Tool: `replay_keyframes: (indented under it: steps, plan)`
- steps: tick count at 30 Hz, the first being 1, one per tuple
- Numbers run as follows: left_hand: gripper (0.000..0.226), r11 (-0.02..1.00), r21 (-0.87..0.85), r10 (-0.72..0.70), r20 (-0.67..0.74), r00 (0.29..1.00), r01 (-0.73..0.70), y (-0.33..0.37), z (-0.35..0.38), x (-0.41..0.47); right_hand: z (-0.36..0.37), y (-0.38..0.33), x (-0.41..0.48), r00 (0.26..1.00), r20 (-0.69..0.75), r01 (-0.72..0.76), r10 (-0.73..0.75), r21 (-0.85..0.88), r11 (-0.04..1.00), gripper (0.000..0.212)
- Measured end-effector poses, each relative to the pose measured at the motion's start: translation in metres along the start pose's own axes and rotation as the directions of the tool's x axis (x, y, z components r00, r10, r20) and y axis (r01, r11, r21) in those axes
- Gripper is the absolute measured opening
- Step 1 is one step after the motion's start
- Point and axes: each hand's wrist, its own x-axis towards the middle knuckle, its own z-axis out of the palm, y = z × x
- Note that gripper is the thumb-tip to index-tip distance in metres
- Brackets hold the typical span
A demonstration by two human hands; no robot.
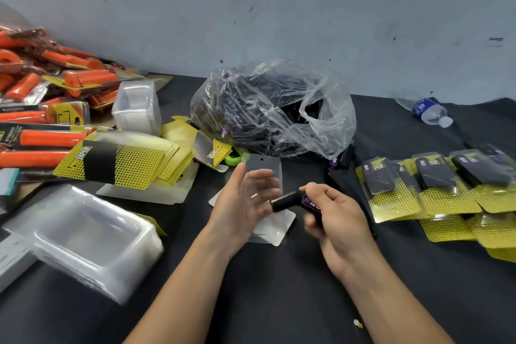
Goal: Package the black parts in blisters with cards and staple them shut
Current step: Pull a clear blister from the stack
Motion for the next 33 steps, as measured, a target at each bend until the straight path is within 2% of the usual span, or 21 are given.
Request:
replay_keyframes:
  steps: [5, 7, 9, 10, 11, 13, 15, 16, 18, 20, 24, 26, 30, 31, 33]
  plan:
    - [0.057, 0.998, 0.056, 0.019, 0.021, 1.000, -0.020, -0.003, 0.000, 0.001, -0.005, -0.004, -0.001, 0.985, 0.172, -0.028, 0.005, 0.127, 0.992, 0.014]
    - [0.057, 0.998, 0.052, 0.016, 0.023, 1.000, -0.017, -0.004, 0.000, 0.001, -0.006, -0.004, -0.002, 0.977, 0.211, 0.002, -0.035, 0.153, 0.988, 0.021]
    - [0.056, 0.999, 0.049, 0.016, 0.035, 0.999, -0.018, -0.004, 0.000, 0.001, -0.006, -0.004, -0.002, 0.970, 0.176, 0.154, -0.166, 0.084, 0.985, 0.030]
    - [0.056, 0.998, 0.053, 0.015, 0.036, 0.999, -0.017, -0.003, 0.001, 0.000, -0.006, -0.002, -0.002, 0.948, 0.146, 0.292, -0.283, -0.043, 0.955, 0.033]
    - [0.054, 0.998, 0.059, 0.011, 0.035, 0.999, -0.013, -0.004, 0.002, 0.000, -0.005, -0.001, -0.004, 0.897, 0.141, 0.440, -0.418, -0.215, 0.872, 0.035]
    - [0.050, 0.998, 0.067, 0.007, 0.025, 1.000, -0.009, -0.004, 0.005, -0.001, 0.000, 0.007, -0.011, 0.748, 0.247, 0.645, -0.616, -0.488, 0.588, 0.039]
    - [0.049, 0.998, 0.056, 0.003, 0.001, 1.000, -0.003, -0.002, 0.007, -0.003, 0.007, 0.019, -0.015, 0.651, 0.370, 0.713, -0.662, -0.597, 0.368, 0.042]
    - [0.051, 0.999, 0.040, -0.006, -0.005, 1.000, 0.006, -0.001, 0.007, -0.004, 0.010, 0.023, -0.017, 0.647, 0.414, 0.712, -0.640, -0.629, 0.312, 0.042]
    - [0.055, 1.000, 0.019, -0.025, 0.003, 1.000, 0.025, 0.001, 0.006, -0.006, 0.016, 0.027, -0.019, 0.690, 0.464, 0.683, -0.555, -0.671, 0.289, 0.039]
    - [0.057, 0.999, 0.020, -0.029, 0.005, 1.000, 0.029, 0.001, 0.006, -0.007, 0.016, 0.028, -0.018, 0.708, 0.467, 0.671, -0.530, -0.679, 0.299, 0.037]
    - [0.056, 1.000, 0.015, -0.028, 0.005, 1.000, 0.028, 0.000, 0.007, -0.007, 0.016, 0.032, -0.020, 0.722, 0.255, 0.646, -0.644, -0.581, 0.494, 0.029]
    - [0.058, 0.999, 0.028, -0.045, 0.009, 0.999, 0.045, 0.001, 0.007, -0.007, 0.020, 0.033, -0.022, 0.736, 0.193, 0.630, -0.649, -0.547, 0.551, 0.028]
    - [0.060, 0.995, 0.040, -0.089, 0.034, 0.995, 0.088, 0.001, 0.004, -0.007, 0.029, 0.036, -0.023, 0.803, 0.248, 0.514, -0.541, -0.749, 0.419, 0.026]
    - [0.060, 0.995, 0.038, -0.092, 0.031, 0.995, 0.091, 0.002, 0.002, -0.007, 0.030, 0.036, -0.025, 0.801, 0.276, 0.517, -0.531, -0.766, 0.382, 0.026]
    - [0.061, 0.994, 0.038, -0.099, 0.029, 0.995, 0.098, 0.003, 0.000, -0.006, 0.031, 0.035, -0.027, 0.746, 0.348, 0.563, -0.568, -0.785, 0.258, 0.024]
